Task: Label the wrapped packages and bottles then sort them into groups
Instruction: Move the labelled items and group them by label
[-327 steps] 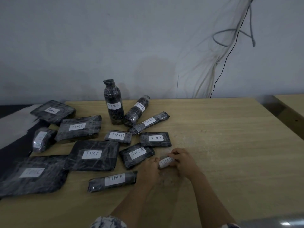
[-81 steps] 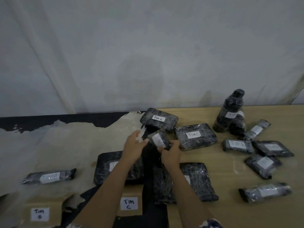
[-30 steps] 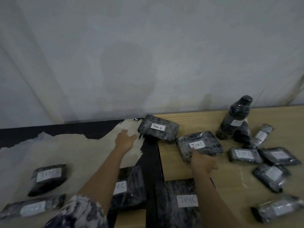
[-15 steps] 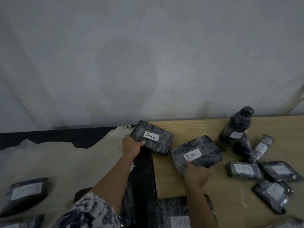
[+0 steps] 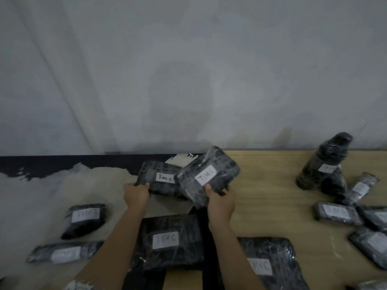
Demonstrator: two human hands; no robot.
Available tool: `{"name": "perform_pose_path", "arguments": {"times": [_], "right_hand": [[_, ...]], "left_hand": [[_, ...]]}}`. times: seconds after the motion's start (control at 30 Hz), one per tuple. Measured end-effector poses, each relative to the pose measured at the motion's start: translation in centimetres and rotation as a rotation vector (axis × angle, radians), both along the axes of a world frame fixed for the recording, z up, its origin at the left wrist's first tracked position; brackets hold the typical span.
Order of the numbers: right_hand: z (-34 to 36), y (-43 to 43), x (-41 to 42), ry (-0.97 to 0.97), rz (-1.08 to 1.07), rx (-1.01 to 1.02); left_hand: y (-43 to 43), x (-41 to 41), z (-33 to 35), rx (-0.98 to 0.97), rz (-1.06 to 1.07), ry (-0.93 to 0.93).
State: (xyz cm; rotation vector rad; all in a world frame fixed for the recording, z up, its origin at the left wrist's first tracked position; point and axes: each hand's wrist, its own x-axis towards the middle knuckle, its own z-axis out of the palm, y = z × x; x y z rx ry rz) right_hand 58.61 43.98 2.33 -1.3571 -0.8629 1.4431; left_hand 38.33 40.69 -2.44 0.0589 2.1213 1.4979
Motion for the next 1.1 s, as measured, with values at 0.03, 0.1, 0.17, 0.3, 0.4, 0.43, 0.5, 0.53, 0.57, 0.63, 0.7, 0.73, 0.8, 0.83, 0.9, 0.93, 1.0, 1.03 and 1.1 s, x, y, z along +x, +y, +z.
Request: {"name": "perform_pose_path", "arguments": {"times": [0.03, 0.1, 0.17, 0.3, 0.4, 0.43, 0.5, 0.53, 0.57, 0.63, 0.7, 0.73, 0.8, 0.83, 0.9, 0.93, 1.0, 1.03, 1.1], "right_hand": [[-0.2, -0.8, -0.9, -0.036, 0.080, 0.005], [-0.5, -2.1, -2.4, -0.153, 0.222, -0.010], [-0.6, -3.3, -3.3, -0.276, 0.323, -0.020], [0.1, -4.7, -3.3, -0.555, 0.389, 0.088], [0.2, -5.0, -2.9, -0.693, 0.406, 0.169], [0.1, -5.1, -2.6, -0.706, 0.409, 0.181], [0.1, -5.3, -1.4, -0.712, 0.387, 0.185], [0.0, -5.2, -0.6, -0.718, 0.364, 0.175], [0.0, -5.1, 0.6, -0.733, 0.331, 0.159], [-0.3, -4.8, 3.5, -0.792, 0.259, 0.109], [-0.7, -4.8, 6.7, -0.882, 0.185, 0.003], [-0.8, -4.8, 8.3, -0.933, 0.154, -0.061], [-0.8, -5.2, 11.5, -1.006, 0.111, -0.182], [-1.0, -5.3, 13.0, -1.026, 0.097, -0.243], [-1.1, -5.7, 15.3, -1.034, 0.086, -0.351], [-1.3, -5.9, 16.2, -1.031, 0.081, -0.384], [-1.1, -6.1, 17.6, -1.014, 0.091, -0.426], [-1.4, -6.0, 18.1, -0.997, 0.103, -0.434], [-1.7, -5.8, 18.7, -0.957, 0.139, -0.446]], "left_hand": [[-0.9, -0.7, -0.8, -0.038, -0.009, -0.024], [-2.1, -1.5, -1.9, -0.097, -0.007, -0.065], [-3.4, -1.5, -1.2, -0.169, -0.053, -0.073], [-5.2, -0.5, 1.3, -0.235, -0.201, 0.090], [-5.5, 1.6, 3.3, -0.303, -0.189, 0.302], [-5.6, 3.1, 4.2, -0.293, -0.184, 0.371], [-6.0, 6.1, 6.1, -0.240, -0.199, 0.542], [-6.1, 7.6, 6.8, -0.196, -0.239, 0.615], [-6.2, 9.2, 7.2, -0.144, -0.296, 0.677], [-6.5, 12.4, 7.4, -0.091, -0.440, 0.752], [-6.7, 15.6, 7.1, -0.090, -0.637, 0.802], [-6.9, 17.2, 6.8, -0.123, -0.752, 0.803], [-7.3, 20.0, 5.5, -0.275, -0.990, 0.790], [-7.6, 21.3, 4.9, -0.371, -1.090, 0.781], [-8.2, 23.4, 3.7, -0.509, -1.204, 0.765], [-8.5, 24.2, 3.2, -0.550, -1.225, 0.761], [-8.6, 25.4, 2.5, -0.591, -1.220, 0.735], [-8.6, 25.8, 2.3, -0.597, -1.202, 0.722], [-8.6, 26.3, 2.1, -0.589, -1.157, 0.712]]}}
